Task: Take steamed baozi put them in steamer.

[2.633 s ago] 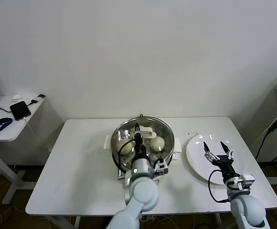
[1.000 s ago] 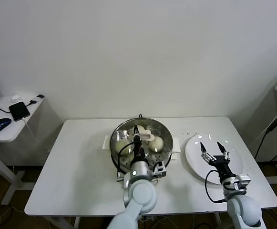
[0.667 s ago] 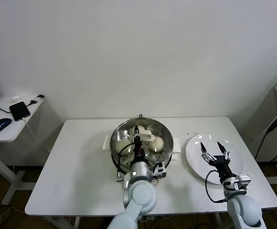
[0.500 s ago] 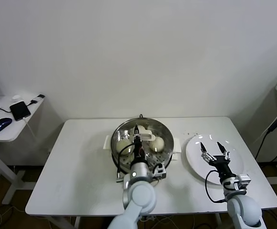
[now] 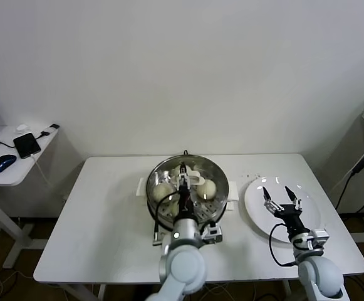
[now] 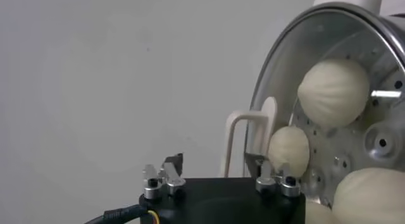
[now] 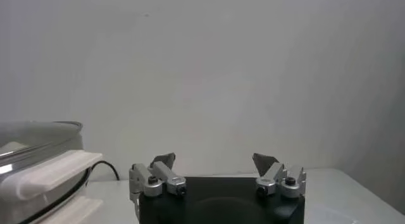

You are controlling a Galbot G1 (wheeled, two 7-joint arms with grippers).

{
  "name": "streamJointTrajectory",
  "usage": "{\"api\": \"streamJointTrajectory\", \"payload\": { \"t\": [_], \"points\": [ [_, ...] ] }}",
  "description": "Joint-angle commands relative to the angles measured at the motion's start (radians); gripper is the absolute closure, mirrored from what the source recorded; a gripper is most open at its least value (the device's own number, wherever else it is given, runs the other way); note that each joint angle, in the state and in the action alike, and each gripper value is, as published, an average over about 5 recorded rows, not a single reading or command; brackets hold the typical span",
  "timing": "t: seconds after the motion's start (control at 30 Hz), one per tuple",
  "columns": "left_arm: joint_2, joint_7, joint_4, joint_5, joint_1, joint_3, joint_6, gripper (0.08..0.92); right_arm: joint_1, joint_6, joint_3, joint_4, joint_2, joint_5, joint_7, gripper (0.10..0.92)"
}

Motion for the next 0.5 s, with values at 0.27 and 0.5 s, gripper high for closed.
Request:
{"api": "streamJointTrajectory", "payload": {
  "t": [0.27,0.5],
  "points": [
    [0.044,0.018,-0.193,0.005,0.096,-0.017,-0.013,0.183,0.001,-0.002,-0.006,0.000,0.002,0.003,0.001,0.203],
    [0.074,-0.035,-0.293,-0.056,0.221,-0.136,-0.090,0.177,-0.016,0.003,-0.022,0.013,0.023,0.012,-0.002,0.203]
  ]
}}
